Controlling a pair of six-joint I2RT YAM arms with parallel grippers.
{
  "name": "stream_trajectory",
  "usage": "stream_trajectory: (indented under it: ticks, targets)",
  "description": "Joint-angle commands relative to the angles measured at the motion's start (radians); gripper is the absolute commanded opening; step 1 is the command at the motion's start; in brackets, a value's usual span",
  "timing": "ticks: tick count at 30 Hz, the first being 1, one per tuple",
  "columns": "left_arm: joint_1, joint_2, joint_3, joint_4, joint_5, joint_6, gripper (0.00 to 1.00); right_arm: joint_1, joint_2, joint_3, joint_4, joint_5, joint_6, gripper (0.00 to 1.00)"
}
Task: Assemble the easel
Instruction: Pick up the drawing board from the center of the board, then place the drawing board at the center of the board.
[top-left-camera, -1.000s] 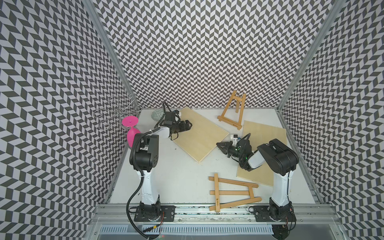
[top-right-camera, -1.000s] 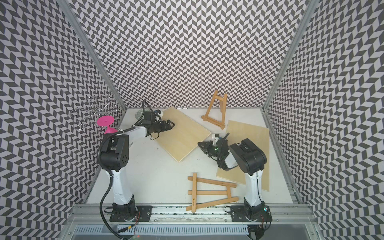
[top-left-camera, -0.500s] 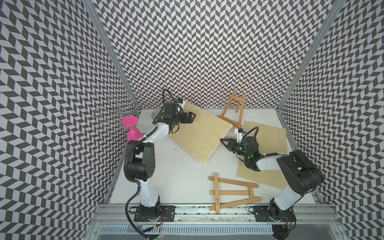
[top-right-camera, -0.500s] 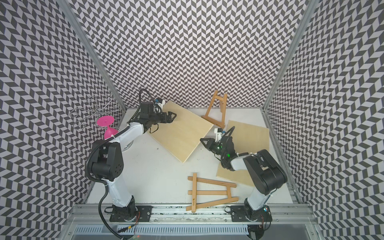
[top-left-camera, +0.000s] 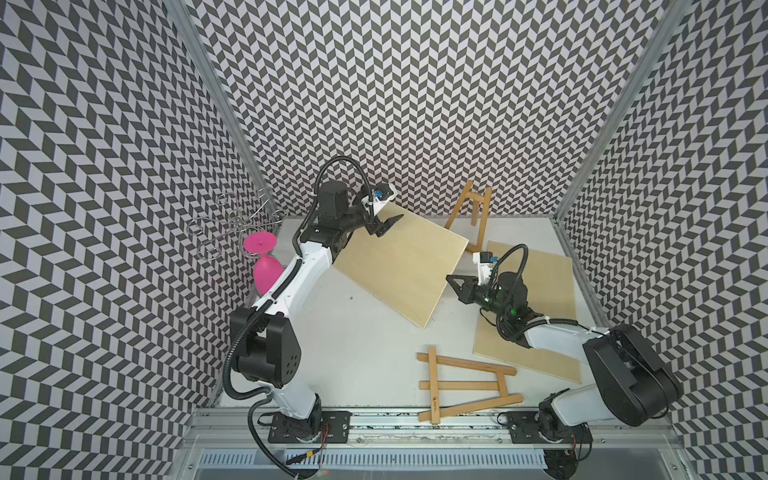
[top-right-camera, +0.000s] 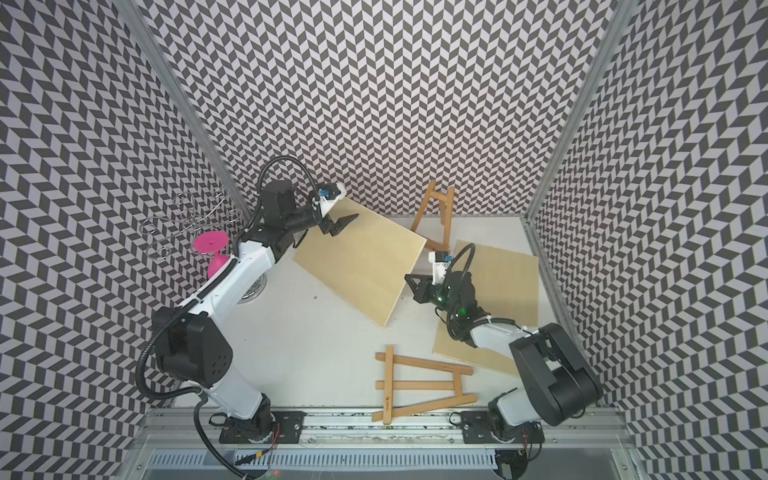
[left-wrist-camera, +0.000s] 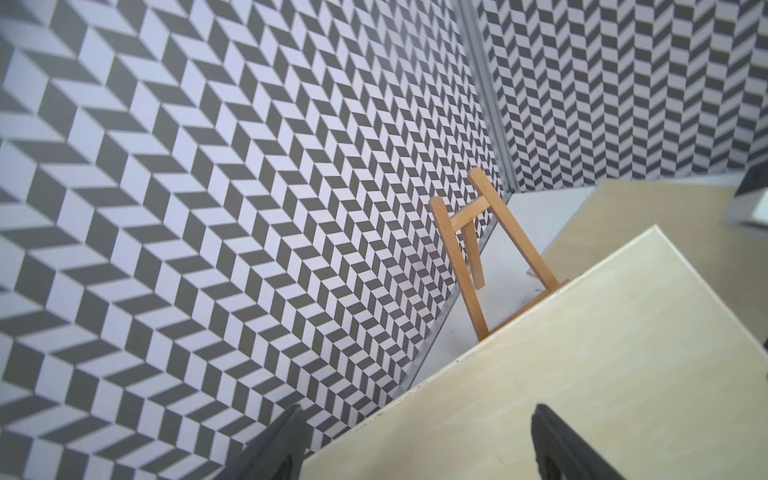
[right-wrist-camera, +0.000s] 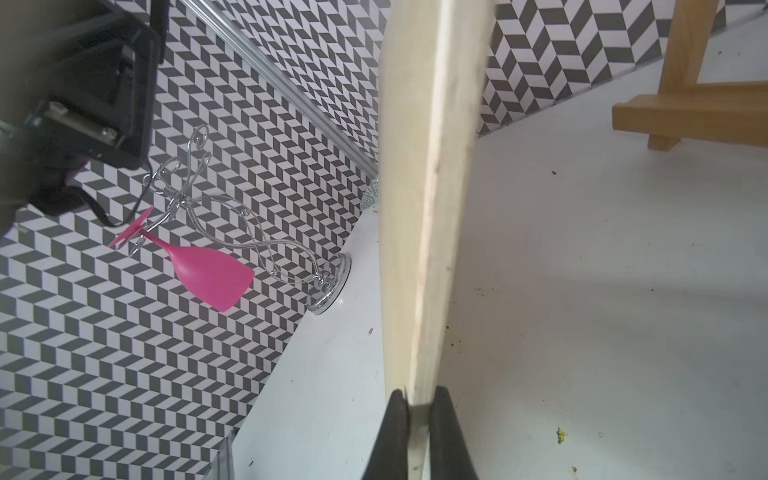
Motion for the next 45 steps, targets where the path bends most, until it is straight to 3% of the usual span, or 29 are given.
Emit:
stream_trajectory:
  ticks: [1, 9, 12, 17, 23, 34, 45]
  targets:
    - [-0.014, 0.063, 0.097, -0.176, 0.048, 0.278, 0.84, 0.019, -0.072, 0.004, 0.117, 0.047, -0.187, 0.00]
    - [-0.047, 0.205, 0.372, -0.490, 0.065, 0.474, 0.83, 0.044, -0.119, -0.022, 0.139, 0.042, -0.293, 0.00]
    - [-0.064, 0.273, 0.523, -0.688, 0.080, 0.535, 0.82, 0.062, -0.126, -0.022, 0.131, 0.061, -0.330, 0.00]
    - [-0.096, 0.345, 0.706, -0.957, 0.054, 0.570, 0.81, 0.078, -0.139, -0.031, 0.152, 0.079, -0.366, 0.00]
    - [-0.121, 0.350, 0.718, -0.997, -0.014, 0.560, 0.75, 0.105, -0.141, -0.023, 0.151, 0.100, -0.437, 0.00]
    - [-0.144, 0.323, 0.701, -1.114, -0.036, 0.537, 0.67, 0.121, -0.157, -0.050, 0.209, 0.122, -0.537, 0.00]
    - [-0.199, 0.246, 0.603, -1.134, -0.073, 0.453, 0.47, 0.121, -0.215, -0.032, 0.153, 0.033, -0.657, 0.00]
